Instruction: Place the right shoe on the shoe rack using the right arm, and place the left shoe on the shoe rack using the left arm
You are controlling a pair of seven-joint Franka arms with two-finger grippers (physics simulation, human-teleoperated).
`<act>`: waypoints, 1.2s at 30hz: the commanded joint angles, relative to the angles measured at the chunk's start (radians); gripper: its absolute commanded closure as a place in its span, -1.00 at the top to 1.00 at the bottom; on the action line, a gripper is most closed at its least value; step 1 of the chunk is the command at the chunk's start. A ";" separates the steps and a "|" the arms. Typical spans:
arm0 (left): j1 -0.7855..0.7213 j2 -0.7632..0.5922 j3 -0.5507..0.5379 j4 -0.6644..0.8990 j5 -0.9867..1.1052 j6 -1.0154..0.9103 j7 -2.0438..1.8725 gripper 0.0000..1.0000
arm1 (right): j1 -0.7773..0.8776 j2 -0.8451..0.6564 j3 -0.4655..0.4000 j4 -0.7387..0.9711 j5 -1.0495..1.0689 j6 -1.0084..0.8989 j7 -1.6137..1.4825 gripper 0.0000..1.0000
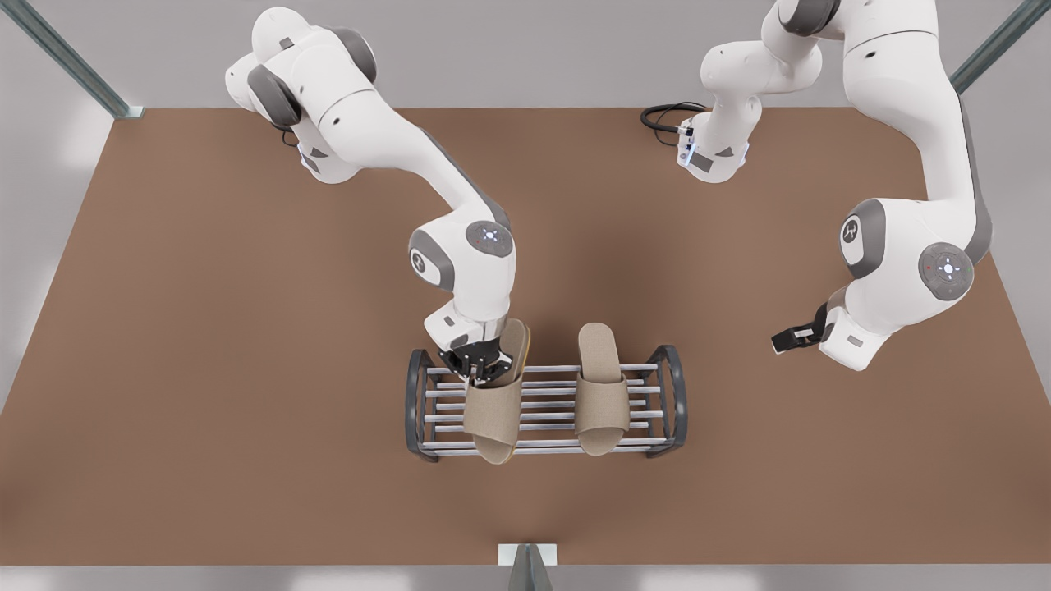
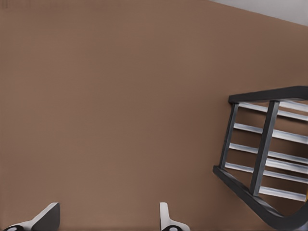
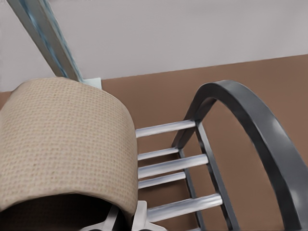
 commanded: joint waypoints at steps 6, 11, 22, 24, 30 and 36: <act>-0.003 0.002 0.000 0.001 0.019 0.000 0.064 1.00 | -0.001 0.002 0.000 -0.003 -0.006 0.027 0.123 1.00; -0.003 0.002 0.000 0.001 0.020 0.000 0.064 1.00 | 0.000 0.000 0.000 -0.002 -0.002 0.019 0.123 1.00; -0.006 0.002 0.000 -0.001 0.022 0.000 0.064 1.00 | 0.375 -0.030 0.001 0.221 0.006 -0.341 0.304 1.00; -0.006 0.002 0.000 -0.001 0.022 0.000 0.063 1.00 | 0.372 -0.032 -0.006 0.221 0.006 -0.353 0.301 1.00; -0.037 -0.003 -0.003 0.001 0.037 0.027 0.058 1.00 | -0.266 -0.276 0.003 0.202 0.161 -0.479 -0.463 1.00; -0.041 -0.128 -0.026 0.002 0.037 -0.094 0.009 1.00 | -0.486 -0.673 0.027 -0.384 0.288 -0.269 -0.881 1.00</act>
